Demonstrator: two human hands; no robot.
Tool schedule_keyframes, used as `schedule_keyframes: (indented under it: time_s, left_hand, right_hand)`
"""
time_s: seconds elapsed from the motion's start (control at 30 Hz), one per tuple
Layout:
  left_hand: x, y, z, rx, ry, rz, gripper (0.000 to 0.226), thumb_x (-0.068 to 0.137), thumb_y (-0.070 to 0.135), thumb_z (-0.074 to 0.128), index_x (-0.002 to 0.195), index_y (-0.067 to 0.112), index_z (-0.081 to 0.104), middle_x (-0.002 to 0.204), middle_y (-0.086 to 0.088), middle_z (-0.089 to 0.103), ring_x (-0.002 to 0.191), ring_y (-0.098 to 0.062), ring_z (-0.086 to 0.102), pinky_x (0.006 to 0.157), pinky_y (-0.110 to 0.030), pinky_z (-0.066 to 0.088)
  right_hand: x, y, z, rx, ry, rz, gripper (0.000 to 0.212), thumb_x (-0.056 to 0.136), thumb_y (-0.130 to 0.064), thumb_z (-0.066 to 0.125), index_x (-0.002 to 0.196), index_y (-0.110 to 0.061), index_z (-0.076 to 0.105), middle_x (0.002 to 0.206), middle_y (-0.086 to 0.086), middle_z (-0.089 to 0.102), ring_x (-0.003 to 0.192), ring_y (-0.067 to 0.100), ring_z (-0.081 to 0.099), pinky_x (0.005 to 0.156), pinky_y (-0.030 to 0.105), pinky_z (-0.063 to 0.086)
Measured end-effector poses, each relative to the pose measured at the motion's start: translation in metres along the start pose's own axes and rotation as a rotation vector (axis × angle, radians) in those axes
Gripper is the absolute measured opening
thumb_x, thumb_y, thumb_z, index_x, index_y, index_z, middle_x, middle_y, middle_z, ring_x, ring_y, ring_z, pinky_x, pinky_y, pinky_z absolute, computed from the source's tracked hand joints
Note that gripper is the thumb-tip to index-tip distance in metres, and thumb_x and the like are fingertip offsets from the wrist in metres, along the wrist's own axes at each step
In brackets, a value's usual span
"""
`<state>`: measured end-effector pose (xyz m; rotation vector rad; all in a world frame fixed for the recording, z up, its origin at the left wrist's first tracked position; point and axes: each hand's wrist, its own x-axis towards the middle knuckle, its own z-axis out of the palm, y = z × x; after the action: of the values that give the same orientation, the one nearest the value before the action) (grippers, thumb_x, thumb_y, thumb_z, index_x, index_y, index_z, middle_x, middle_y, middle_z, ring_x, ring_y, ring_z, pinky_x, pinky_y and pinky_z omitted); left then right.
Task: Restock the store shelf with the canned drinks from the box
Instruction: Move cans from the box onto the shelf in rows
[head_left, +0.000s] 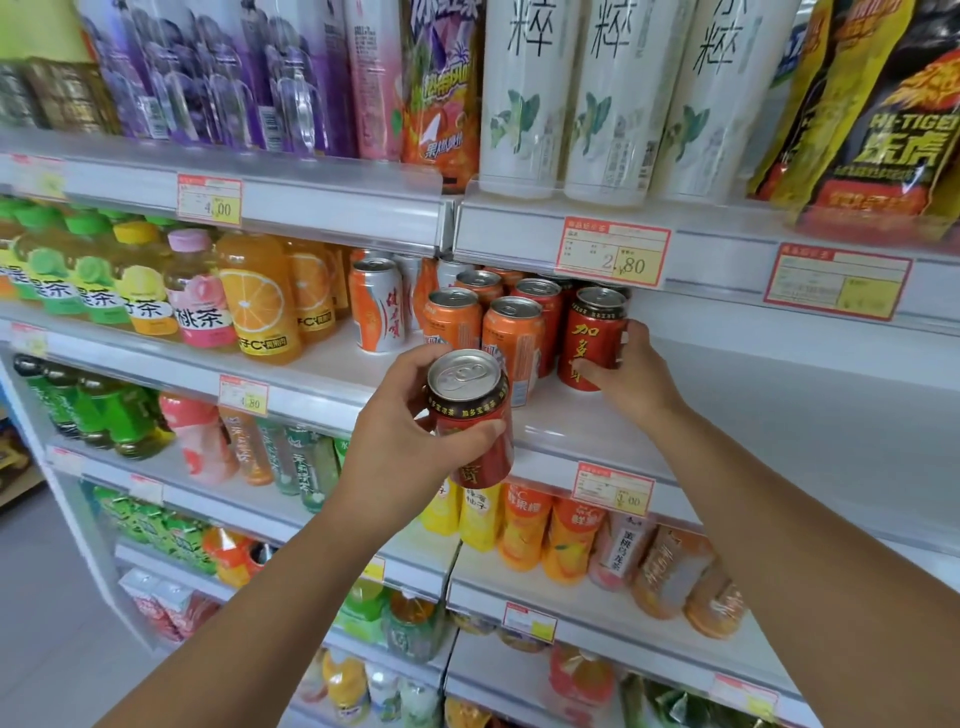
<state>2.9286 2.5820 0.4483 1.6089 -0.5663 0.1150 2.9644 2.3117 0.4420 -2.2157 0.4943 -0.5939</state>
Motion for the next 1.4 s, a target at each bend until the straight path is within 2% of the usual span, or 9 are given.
schedule_keyframes:
  time_s: [0.17, 0.3, 0.47, 0.57, 0.67, 0.77, 1.0, 1.13, 1.4]
  left_hand:
    - [0.004, 0.004, 0.002, 0.02, -0.008, 0.024, 0.058, 0.068, 0.009, 0.085, 0.112, 0.033, 0.056, 0.106, 0.012, 0.068, 0.098, -0.004, 0.064, 0.083, -0.018, 0.051]
    - [0.009, 0.005, 0.009, 0.014, -0.041, 0.028, 0.056, 0.068, 0.012, 0.085, 0.114, 0.03, 0.058, 0.104, 0.014, 0.068, 0.096, -0.002, 0.064, 0.082, -0.016, 0.05]
    - [0.026, 0.008, 0.034, -0.03, -0.081, 0.074, 0.06, 0.067, 0.014, 0.087, 0.119, 0.025, 0.058, 0.107, 0.009, 0.069, 0.101, -0.005, 0.065, 0.084, -0.018, 0.05]
    - [0.037, 0.01, 0.055, -0.022, -0.107, 0.109, 0.061, 0.065, 0.022, 0.085, 0.12, 0.026, 0.058, 0.109, 0.009, 0.069, 0.103, -0.005, 0.064, 0.09, -0.026, 0.052]
    - [0.046, 0.011, 0.068, -0.004, -0.175, 0.109, 0.068, 0.067, 0.029, 0.084, 0.127, 0.026, 0.053, 0.115, 0.013, 0.067, 0.109, 0.0, 0.061, 0.097, -0.028, 0.05]
    - [0.05, 0.0, 0.062, 0.126, -0.172, 0.128, 0.069, 0.074, 0.029, 0.083, 0.134, 0.025, 0.05, 0.119, 0.02, 0.06, 0.108, 0.01, 0.055, 0.095, -0.014, 0.045]
    - [0.039, -0.065, 0.024, 0.746, -0.227, 0.298, 0.04, 0.072, 0.039, 0.082, 0.109, 0.024, 0.073, 0.113, 0.004, 0.07, 0.106, -0.02, 0.059, 0.087, -0.023, 0.038]
    - [0.042, -0.084, 0.025, 0.752, -0.181, 0.353, 0.047, 0.069, 0.044, 0.081, 0.11, 0.022, 0.071, 0.104, 0.006, 0.071, 0.097, -0.017, 0.061, 0.088, -0.024, 0.04]
    - [0.04, -0.094, 0.026, 0.664, -0.154, 0.376, 0.048, 0.07, 0.039, 0.081, 0.113, 0.021, 0.07, 0.109, 0.005, 0.069, 0.103, -0.016, 0.058, 0.094, -0.024, 0.039]
  right_hand:
    - [-0.001, -0.003, 0.004, 0.047, -0.014, 0.027, 0.082, 0.079, -0.03, 0.077, 0.144, -0.017, 0.029, 0.143, 0.008, 0.048, 0.13, 0.028, 0.049, 0.105, 0.04, 0.039]
    - [-0.041, -0.02, -0.009, 0.113, 0.178, -0.069, 0.068, 0.085, -0.025, 0.069, 0.143, -0.021, 0.034, 0.137, 0.005, 0.051, 0.124, 0.02, 0.051, 0.099, 0.033, 0.043]
    - [-0.113, -0.042, -0.021, 0.276, -0.338, -0.241, 0.075, 0.076, -0.022, 0.071, 0.135, -0.051, 0.034, 0.127, -0.025, 0.054, 0.119, -0.007, 0.049, 0.098, 0.016, 0.038]
    - [-0.116, -0.042, -0.017, 0.296, -0.233, -0.25, 0.074, 0.074, -0.021, 0.082, 0.121, -0.057, 0.037, 0.114, -0.032, 0.059, 0.102, -0.017, 0.055, 0.077, 0.001, 0.04]
    - [-0.107, -0.036, -0.016, 0.333, -0.066, -0.19, 0.065, 0.069, -0.026, 0.085, 0.118, -0.045, 0.048, 0.106, -0.025, 0.066, 0.094, -0.011, 0.061, 0.075, 0.006, 0.045]
    - [-0.095, -0.028, -0.016, 0.358, -0.018, -0.112, 0.062, 0.069, -0.036, 0.084, 0.121, -0.036, 0.051, 0.108, -0.02, 0.067, 0.099, -0.005, 0.063, 0.08, 0.016, 0.049]
    - [-0.07, -0.023, -0.012, 0.228, -0.056, 0.0, 0.07, 0.074, -0.026, 0.082, 0.133, -0.027, 0.043, 0.125, -0.007, 0.059, 0.112, 0.01, 0.057, 0.096, 0.031, 0.045]
    - [-0.063, -0.021, -0.007, 0.059, -0.022, 0.027, 0.077, 0.073, -0.035, 0.082, 0.137, -0.025, 0.041, 0.135, -0.001, 0.048, 0.114, 0.012, 0.052, 0.098, 0.033, 0.043]
    - [-0.058, -0.023, 0.001, 0.107, 0.013, 0.016, 0.076, 0.074, -0.028, 0.082, 0.136, -0.018, 0.039, 0.131, 0.0, 0.055, 0.114, 0.018, 0.056, 0.093, 0.033, 0.046]
